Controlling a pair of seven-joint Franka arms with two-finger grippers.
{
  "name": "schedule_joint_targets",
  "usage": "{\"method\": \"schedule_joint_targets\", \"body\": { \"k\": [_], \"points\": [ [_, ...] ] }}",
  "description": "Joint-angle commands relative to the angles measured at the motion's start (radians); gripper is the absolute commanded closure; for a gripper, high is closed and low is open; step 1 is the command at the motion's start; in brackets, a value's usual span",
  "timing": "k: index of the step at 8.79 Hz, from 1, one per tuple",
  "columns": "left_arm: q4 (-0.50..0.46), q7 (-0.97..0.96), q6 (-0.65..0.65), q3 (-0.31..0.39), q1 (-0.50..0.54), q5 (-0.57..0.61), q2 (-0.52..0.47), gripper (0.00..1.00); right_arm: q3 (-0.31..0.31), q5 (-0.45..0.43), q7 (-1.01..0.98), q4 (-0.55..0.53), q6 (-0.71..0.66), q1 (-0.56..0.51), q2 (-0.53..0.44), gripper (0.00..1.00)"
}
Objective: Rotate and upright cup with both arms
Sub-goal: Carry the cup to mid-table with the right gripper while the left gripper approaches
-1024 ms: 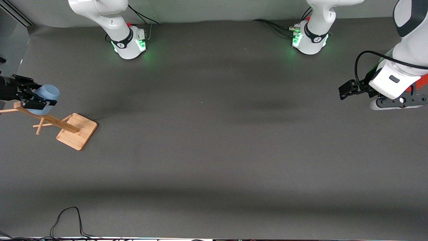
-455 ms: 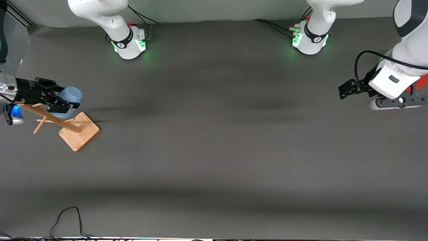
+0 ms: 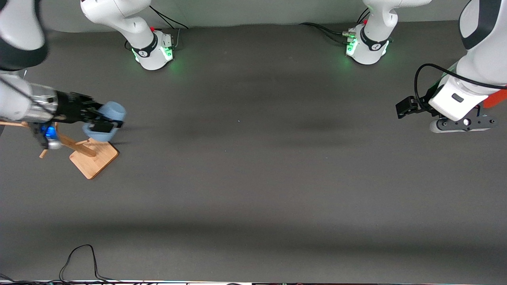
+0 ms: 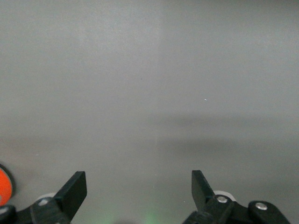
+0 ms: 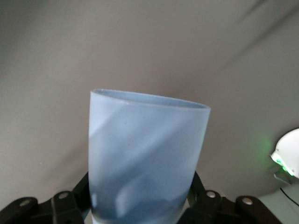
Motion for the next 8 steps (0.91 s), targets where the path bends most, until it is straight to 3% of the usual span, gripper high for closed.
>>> {"method": "schedule_joint_targets", "body": {
  "k": [1,4,6,8],
  "points": [
    [0.017,-0.006,-0.024,0.006,-0.009,0.013,0.007,0.0,-0.01,-0.079,-0.024,0.117,0.058,0.14,0.124,0.56],
    [0.017,-0.008,-0.024,0.006,-0.005,0.014,0.026,0.0,-0.009,-0.05,-0.029,0.161,0.275,0.325,0.293,0.56],
    [0.032,-0.006,0.014,0.013,0.004,0.004,0.111,0.0,-0.009,0.032,-0.027,0.165,0.492,0.412,0.44,0.54],
    [0.063,-0.008,0.04,0.015,0.004,-0.003,0.17,0.0,-0.009,0.033,0.046,0.217,0.646,0.501,0.59,0.52]
  ]
}}
